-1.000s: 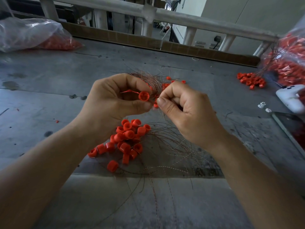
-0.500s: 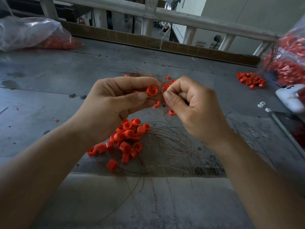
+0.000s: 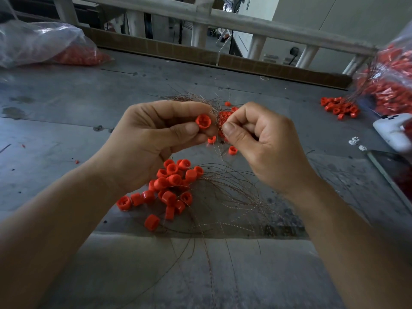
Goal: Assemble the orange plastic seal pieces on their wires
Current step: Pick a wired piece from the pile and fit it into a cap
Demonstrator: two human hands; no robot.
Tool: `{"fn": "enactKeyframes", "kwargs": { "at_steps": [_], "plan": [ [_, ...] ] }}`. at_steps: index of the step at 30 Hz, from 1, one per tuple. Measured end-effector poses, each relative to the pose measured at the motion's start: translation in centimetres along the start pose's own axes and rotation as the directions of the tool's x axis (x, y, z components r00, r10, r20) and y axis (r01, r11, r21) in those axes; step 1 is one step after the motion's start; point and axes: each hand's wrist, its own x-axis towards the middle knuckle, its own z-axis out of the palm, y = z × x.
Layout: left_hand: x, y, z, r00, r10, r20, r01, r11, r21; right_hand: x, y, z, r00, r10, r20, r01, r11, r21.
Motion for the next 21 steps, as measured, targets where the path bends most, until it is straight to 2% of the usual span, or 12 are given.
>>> {"fn": "enactKeyframes", "kwargs": {
  "at_steps": [10,17,21],
  "plan": [
    [-0.16,0.17,0.03,0.996,-0.053,0.075,0.058,0.996,-0.073,-0.07,-0.08,-0.29,0.992,0.095,0.083,-0.108,0.979,0.171],
    [-0.32,0.1,0.11,0.985,-0.088,0.15,0.103,0.99,-0.097,-0.1,0.09,0.36,0.968,0.132,0.215,-0.174,0.966,0.192],
    [-0.32,0.04,0.15,0.986,-0.098,0.134,0.112,0.988,-0.106,0.02,0.08,0.27,0.954,0.154,0.256,-0.211,0.954,0.213]
  ]
}}
